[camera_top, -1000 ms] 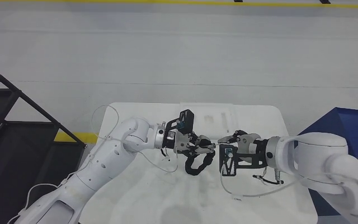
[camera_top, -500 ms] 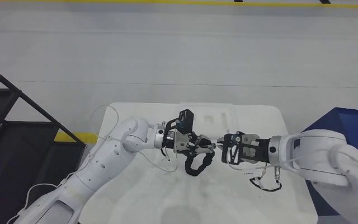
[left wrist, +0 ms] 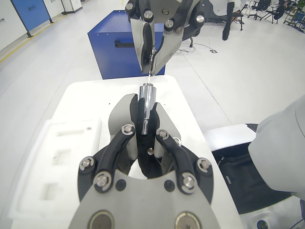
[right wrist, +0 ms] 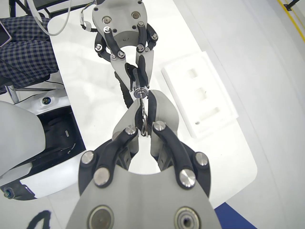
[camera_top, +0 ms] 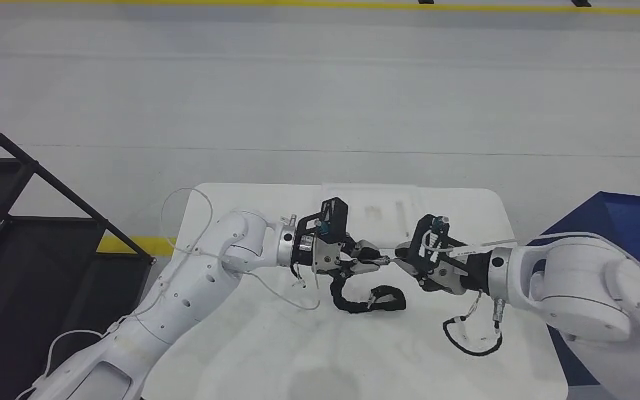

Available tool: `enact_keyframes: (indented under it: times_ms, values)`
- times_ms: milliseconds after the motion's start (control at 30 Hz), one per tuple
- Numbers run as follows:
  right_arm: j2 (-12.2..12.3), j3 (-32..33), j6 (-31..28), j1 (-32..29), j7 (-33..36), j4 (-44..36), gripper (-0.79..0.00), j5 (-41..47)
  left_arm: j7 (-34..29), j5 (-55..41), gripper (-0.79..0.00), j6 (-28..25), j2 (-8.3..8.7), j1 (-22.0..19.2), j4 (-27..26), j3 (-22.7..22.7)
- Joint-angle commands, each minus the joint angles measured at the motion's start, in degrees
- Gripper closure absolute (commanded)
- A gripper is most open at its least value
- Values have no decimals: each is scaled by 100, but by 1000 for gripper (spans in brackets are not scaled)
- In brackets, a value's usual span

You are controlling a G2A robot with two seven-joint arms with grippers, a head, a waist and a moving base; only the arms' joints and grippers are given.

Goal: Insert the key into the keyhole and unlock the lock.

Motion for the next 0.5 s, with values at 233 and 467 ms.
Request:
enact_keyframes:
  times_ms: [233, 467]
  values:
    - [29, 248, -49, -195, 35, -46, -785, 153, -286, 394, 0, 108, -23, 61, 217, 99]
    - [59, 448, -184, -363, 50, -156, -785, 81, -647, 542, 0, 262, -78, 108, 524, 357]
